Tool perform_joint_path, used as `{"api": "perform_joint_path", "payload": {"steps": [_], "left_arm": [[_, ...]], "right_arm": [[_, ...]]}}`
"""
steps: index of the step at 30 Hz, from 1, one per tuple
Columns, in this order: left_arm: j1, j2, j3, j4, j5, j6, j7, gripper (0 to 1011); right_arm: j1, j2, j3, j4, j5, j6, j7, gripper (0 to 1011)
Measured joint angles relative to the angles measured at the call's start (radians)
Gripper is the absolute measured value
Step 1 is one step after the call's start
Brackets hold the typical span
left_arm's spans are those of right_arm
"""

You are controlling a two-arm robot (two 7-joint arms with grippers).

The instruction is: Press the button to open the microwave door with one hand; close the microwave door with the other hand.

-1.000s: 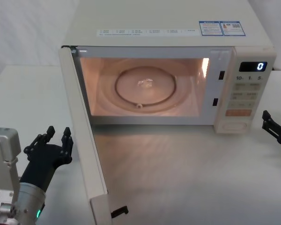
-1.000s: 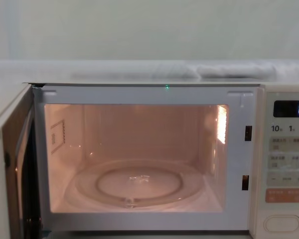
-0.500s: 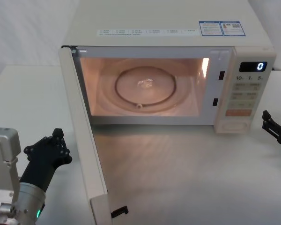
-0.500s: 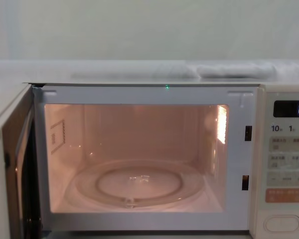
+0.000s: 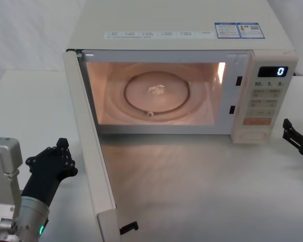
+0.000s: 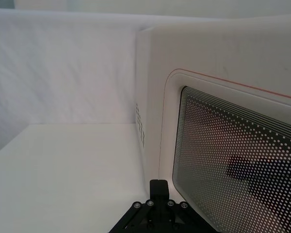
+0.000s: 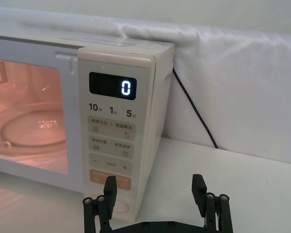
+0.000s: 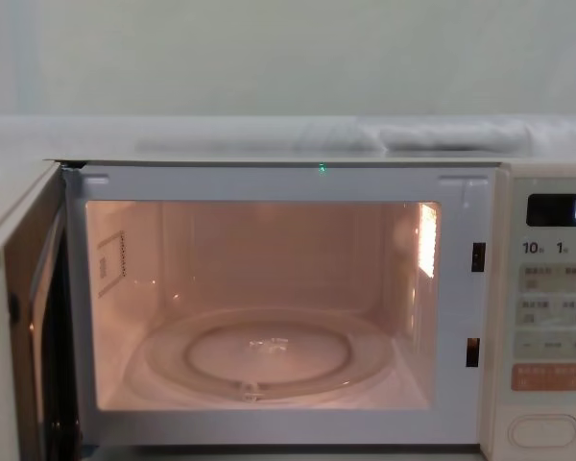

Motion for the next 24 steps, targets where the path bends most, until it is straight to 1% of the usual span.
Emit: {"api": "perform_joint_path", "payload": {"steps": [24], "left_arm": [[0.000,0.000,0.000,0.000,0.000,0.000,0.000,0]], "right_arm": [[0.000,0.000,0.000,0.000,0.000,0.000,0.000,1002]]}}
